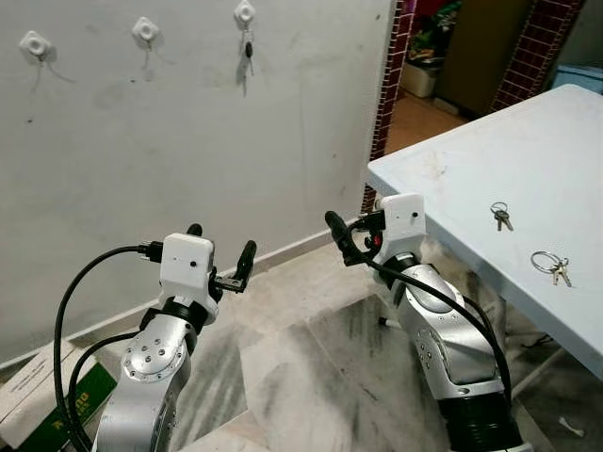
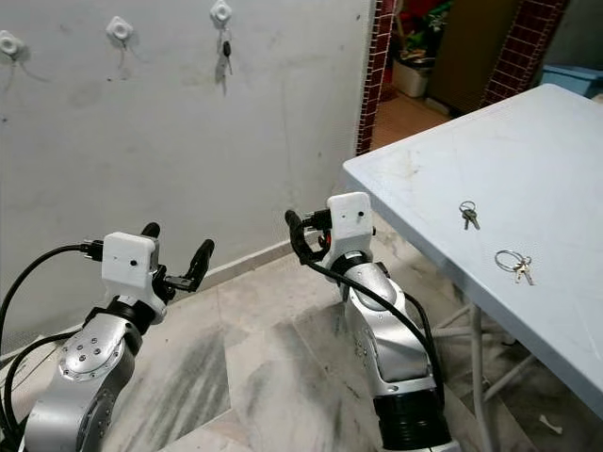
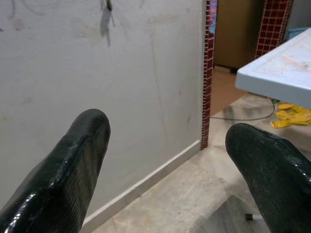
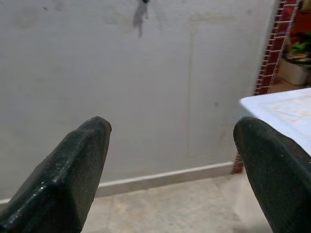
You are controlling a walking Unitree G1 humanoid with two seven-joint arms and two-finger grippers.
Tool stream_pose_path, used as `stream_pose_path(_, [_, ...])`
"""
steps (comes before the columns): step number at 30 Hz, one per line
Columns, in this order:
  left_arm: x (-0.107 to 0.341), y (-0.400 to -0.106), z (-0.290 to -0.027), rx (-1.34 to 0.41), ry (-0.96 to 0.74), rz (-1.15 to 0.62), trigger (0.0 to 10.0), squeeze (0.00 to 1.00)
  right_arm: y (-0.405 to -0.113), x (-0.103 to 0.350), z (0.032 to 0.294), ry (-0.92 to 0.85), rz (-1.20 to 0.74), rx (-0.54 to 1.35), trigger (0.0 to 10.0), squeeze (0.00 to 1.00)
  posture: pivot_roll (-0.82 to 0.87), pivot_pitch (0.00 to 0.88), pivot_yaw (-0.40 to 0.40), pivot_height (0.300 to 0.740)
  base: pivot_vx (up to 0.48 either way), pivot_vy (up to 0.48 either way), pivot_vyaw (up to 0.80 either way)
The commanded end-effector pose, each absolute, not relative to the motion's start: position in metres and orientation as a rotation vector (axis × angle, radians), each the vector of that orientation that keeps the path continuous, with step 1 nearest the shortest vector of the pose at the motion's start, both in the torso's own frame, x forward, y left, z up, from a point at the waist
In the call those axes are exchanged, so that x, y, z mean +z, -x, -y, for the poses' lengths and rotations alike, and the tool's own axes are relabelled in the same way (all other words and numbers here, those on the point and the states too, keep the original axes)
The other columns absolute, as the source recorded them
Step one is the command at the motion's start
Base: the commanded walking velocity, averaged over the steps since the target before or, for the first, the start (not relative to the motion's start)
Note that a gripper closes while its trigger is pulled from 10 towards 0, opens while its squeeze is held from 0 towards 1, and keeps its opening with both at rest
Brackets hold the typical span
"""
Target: Hang keys on a hook
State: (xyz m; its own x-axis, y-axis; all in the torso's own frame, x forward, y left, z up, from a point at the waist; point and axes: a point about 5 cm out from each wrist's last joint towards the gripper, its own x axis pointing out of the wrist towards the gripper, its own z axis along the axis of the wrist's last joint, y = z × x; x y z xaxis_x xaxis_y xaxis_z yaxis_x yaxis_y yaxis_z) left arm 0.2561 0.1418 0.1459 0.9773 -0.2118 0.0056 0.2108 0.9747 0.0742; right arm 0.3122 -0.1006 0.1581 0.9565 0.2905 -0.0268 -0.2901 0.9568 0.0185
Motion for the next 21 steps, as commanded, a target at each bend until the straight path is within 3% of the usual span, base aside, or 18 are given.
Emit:
stream_pose_path(1, [0.144, -0.257, -0.147, -0.195, -0.071, 0.015, 10.0, 0.00, -0.311, 0.169, 0.095, -0.019, 0.047, 0.315, 10.0, 0.00, 0.02, 0.000, 0.031, 0.740, 0.000, 0.000, 0.00])
stream_pose_path(9, [0.142, -0.260, -0.154, -0.144, -0.081, 0.036, 10.0, 0.00, -0.307, 0.175, 0.108, 0.164, 0.175, 0.260, 10.0, 0.00, 0.02, 0.000, 0.029, 0.740, 0.000, 0.000, 0.00])
stream_pose_path(21, [0.145, -0.267, -0.161, -0.081, -0.109, 0.064, 10.0, 0.00, -0.309, 0.162, 0.111, 0.101, 0.120, 0.237, 10.0, 0.00, 0.02, 0.000, 0.031, 0.740, 0.000, 0.000, 0.00])
